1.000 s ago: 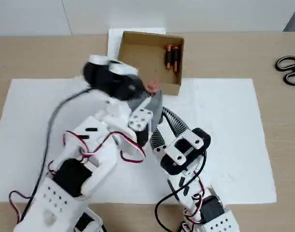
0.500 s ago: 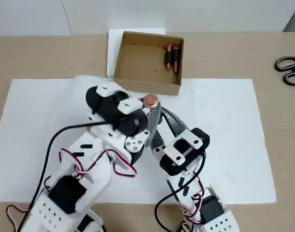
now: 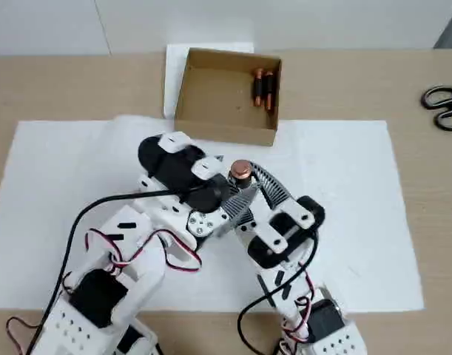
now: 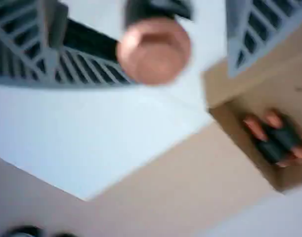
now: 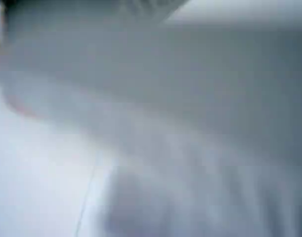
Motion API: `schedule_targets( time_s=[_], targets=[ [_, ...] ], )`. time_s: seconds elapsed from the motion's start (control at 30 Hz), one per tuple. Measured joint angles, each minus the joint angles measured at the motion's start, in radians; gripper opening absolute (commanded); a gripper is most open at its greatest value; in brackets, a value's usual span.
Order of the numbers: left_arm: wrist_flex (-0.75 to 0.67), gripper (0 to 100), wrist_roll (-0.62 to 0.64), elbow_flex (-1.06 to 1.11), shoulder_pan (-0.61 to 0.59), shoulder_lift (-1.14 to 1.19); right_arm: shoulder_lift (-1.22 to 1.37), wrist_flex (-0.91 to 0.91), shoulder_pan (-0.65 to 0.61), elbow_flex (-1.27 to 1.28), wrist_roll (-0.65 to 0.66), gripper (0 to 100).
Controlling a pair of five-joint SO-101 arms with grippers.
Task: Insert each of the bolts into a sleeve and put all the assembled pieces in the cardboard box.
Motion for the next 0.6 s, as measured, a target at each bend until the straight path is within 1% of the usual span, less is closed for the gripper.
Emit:
schedule_targets(
  time_s=[0.07,0.1,0.17,0.23,0.27,0.3,0.43,0.6],
  targets=[
    [0.000,21,-0.020,-0.058,-0.048,0.000,-0.002,0.000,0.018,0.000,0.000,0.5],
    [0.000,19,-0.021,-0.086,-0.075,0.000,-0.002,0.000,0.032,0.000,0.000,0.5],
    [0.000,12,-0.026,-0.123,-0.127,-0.006,-0.002,0.000,0.060,0.000,0.000,0.5],
    [0.000,1,-0.028,-0.133,-0.169,-0.021,-0.002,0.000,0.077,0.000,0.000,0.5],
    [0.000,0,-0.028,-0.133,-0.189,-0.035,-0.002,0.005,0.084,0.000,0.000,0.5],
    [0.000,2,-0.031,-0.127,-0.207,-0.051,-0.002,0.015,0.089,0.000,0.000,0.5],
    [-0.091,1,-0.031,0.023,-0.285,-0.155,-0.002,0.160,0.094,0.000,0.000,0.5],
    [-0.301,1,-0.031,0.354,-0.365,-0.334,0.000,0.350,0.098,-0.048,-0.002,0.5]
  ],
)
